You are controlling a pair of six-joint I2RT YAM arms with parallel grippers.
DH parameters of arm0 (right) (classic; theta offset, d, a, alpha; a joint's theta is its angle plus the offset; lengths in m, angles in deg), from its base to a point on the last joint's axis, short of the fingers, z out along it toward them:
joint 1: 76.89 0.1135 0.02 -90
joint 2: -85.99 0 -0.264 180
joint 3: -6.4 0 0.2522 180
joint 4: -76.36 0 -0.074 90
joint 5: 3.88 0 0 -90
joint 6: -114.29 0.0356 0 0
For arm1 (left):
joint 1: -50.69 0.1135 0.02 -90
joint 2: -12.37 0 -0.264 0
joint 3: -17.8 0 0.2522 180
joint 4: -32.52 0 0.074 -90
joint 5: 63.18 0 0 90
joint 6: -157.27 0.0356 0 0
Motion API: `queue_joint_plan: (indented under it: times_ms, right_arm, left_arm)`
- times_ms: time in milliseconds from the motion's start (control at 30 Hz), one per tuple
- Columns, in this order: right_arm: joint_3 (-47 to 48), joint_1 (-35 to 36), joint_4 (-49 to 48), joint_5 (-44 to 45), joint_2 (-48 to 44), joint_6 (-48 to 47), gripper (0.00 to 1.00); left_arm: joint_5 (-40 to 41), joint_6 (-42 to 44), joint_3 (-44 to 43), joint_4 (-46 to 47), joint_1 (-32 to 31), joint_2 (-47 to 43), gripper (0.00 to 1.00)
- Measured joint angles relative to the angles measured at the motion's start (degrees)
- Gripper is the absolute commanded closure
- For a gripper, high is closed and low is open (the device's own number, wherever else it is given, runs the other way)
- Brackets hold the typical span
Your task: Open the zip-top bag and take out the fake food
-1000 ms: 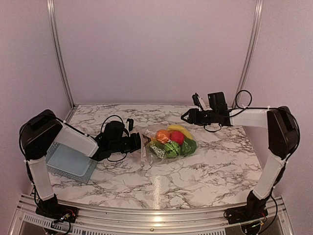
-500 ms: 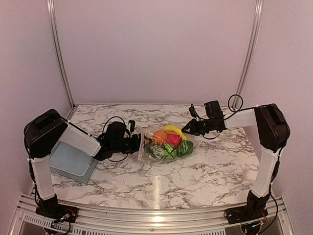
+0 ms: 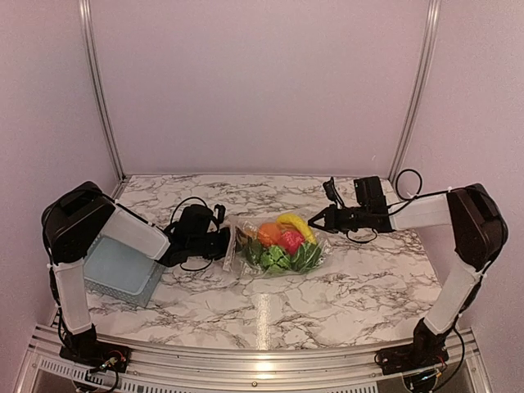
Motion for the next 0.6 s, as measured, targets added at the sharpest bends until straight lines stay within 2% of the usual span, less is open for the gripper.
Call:
queue_joint_plan:
  times_ms: [200,433,600]
  right_arm:
    - [-5.3,0.6,-4.4,-0.2,-4.8,1.2,1.00]
    - [-7.9,2.2,-7.4,-0.2,-2.7,1.6,1.00]
    - [-7.9,4.3,-8.9,-0.2,-1.0,1.7,1.00]
  left_arm:
    - [1.1,1.0,-0.3,-4.4,0.0,0.0,0.28]
    - [-0.1,2.6,-4.8,-6.1,-0.2,2.0,0.26]
    - [0.6,4.1,-11.1,-11.1,-0.5,5.8,0.25]
